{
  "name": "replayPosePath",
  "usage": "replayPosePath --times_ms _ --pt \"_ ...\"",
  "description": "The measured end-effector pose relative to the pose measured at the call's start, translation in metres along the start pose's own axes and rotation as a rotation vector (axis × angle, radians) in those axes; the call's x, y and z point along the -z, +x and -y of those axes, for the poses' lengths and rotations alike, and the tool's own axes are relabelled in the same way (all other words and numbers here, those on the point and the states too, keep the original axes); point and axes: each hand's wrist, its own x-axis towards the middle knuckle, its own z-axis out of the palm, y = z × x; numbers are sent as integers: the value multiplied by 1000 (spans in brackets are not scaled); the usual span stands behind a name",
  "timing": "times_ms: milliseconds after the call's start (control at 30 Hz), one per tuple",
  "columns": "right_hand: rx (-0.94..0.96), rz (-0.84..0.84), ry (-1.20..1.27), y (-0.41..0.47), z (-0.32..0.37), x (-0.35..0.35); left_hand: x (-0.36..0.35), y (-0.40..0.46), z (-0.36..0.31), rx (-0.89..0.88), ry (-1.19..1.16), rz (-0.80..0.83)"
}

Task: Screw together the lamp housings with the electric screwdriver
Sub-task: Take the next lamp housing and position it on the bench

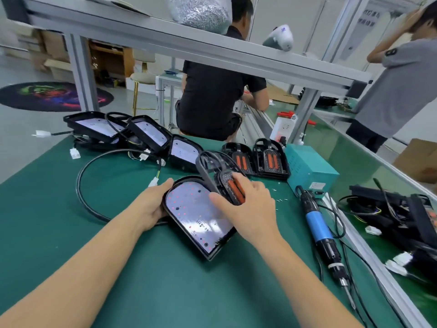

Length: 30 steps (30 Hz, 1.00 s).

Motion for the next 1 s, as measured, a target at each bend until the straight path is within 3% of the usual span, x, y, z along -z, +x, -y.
replayPosePath --times_ms 233,500,1000 --pt "155 31 -181 -24 11 -24 0 -8 -1 44 2 58" --pt "166 31 -300 -34 8 -44 1 -7 1 45 -69 83" --pt "223 103 -360 -33 -5 -45 5 -7 2 11 155 145"
